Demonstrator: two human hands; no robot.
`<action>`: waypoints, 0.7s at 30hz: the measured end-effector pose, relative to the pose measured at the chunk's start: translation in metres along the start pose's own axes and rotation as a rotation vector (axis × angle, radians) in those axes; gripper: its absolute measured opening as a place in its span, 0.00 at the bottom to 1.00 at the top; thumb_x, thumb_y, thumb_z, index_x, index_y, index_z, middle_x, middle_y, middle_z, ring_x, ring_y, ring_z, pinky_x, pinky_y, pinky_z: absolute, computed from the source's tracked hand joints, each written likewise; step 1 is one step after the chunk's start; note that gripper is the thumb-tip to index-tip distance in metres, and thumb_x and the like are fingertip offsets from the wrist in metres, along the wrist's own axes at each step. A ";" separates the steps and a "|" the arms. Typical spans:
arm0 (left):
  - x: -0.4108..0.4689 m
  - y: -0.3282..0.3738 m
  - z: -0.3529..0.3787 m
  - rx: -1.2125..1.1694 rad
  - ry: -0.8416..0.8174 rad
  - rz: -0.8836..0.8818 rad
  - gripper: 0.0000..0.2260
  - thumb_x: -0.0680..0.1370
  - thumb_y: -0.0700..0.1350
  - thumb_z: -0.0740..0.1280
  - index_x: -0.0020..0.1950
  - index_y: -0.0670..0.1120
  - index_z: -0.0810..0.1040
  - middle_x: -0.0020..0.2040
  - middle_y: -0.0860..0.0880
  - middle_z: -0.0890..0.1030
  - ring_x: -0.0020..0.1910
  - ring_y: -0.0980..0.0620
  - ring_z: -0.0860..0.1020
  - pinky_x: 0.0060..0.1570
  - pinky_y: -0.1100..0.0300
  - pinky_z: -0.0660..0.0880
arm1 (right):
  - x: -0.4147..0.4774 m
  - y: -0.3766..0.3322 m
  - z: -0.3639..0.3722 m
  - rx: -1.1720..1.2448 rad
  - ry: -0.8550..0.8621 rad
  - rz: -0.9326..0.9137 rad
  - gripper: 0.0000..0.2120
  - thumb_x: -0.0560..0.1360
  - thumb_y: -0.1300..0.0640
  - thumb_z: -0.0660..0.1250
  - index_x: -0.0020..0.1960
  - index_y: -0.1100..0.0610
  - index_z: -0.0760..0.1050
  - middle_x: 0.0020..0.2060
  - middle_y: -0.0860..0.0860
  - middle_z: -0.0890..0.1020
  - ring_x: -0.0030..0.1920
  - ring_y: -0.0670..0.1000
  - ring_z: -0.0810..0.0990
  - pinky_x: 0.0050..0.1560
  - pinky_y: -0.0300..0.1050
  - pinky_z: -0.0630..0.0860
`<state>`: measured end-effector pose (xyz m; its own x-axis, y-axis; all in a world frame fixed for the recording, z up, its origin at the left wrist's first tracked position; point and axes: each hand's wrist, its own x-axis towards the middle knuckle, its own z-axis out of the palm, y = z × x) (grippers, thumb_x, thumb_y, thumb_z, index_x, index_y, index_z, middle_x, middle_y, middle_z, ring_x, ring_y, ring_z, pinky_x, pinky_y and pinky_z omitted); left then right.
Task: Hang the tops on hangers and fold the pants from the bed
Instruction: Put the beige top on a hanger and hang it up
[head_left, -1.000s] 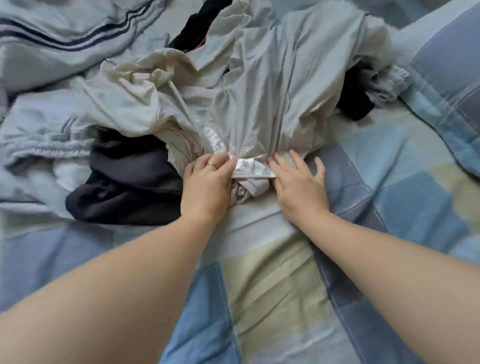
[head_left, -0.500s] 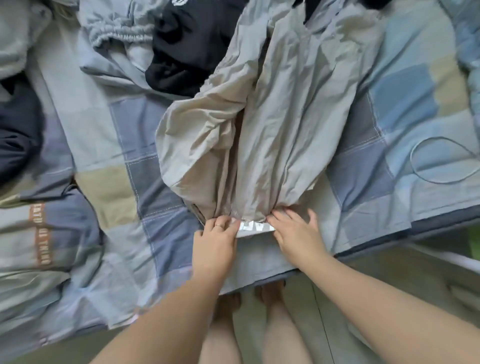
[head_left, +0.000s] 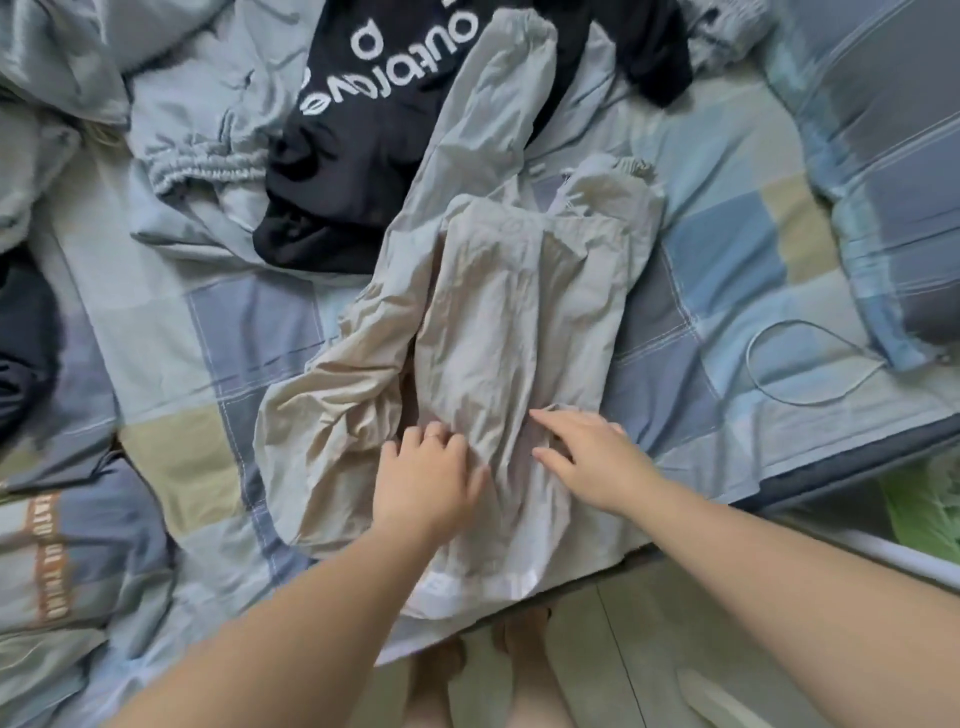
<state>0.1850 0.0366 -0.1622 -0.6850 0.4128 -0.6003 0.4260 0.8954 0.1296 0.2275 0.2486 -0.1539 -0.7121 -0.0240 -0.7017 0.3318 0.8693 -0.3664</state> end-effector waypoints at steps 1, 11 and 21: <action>0.021 0.001 -0.013 0.003 0.067 0.018 0.19 0.80 0.62 0.55 0.61 0.52 0.74 0.65 0.50 0.72 0.63 0.44 0.70 0.57 0.48 0.67 | 0.012 0.003 -0.014 0.011 0.061 0.008 0.27 0.82 0.44 0.58 0.79 0.46 0.59 0.75 0.46 0.67 0.75 0.52 0.63 0.69 0.52 0.63; 0.198 -0.006 -0.106 -0.275 0.278 0.018 0.39 0.77 0.47 0.67 0.80 0.51 0.47 0.81 0.44 0.51 0.58 0.38 0.78 0.47 0.47 0.76 | 0.158 0.003 -0.119 0.061 0.345 0.052 0.39 0.79 0.48 0.65 0.81 0.45 0.46 0.81 0.49 0.52 0.79 0.56 0.51 0.76 0.61 0.57; 0.207 0.002 -0.074 -0.216 0.193 -0.104 0.11 0.77 0.36 0.62 0.58 0.43 0.66 0.59 0.40 0.71 0.51 0.31 0.77 0.40 0.48 0.65 | 0.196 0.004 -0.112 0.105 0.286 0.041 0.08 0.74 0.61 0.65 0.42 0.52 0.67 0.48 0.51 0.71 0.50 0.56 0.73 0.49 0.46 0.68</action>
<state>0.0002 0.1369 -0.2278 -0.8267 0.3225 -0.4609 0.2264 0.9408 0.2521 0.0204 0.3029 -0.2246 -0.8373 0.1627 -0.5220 0.4152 0.8104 -0.4133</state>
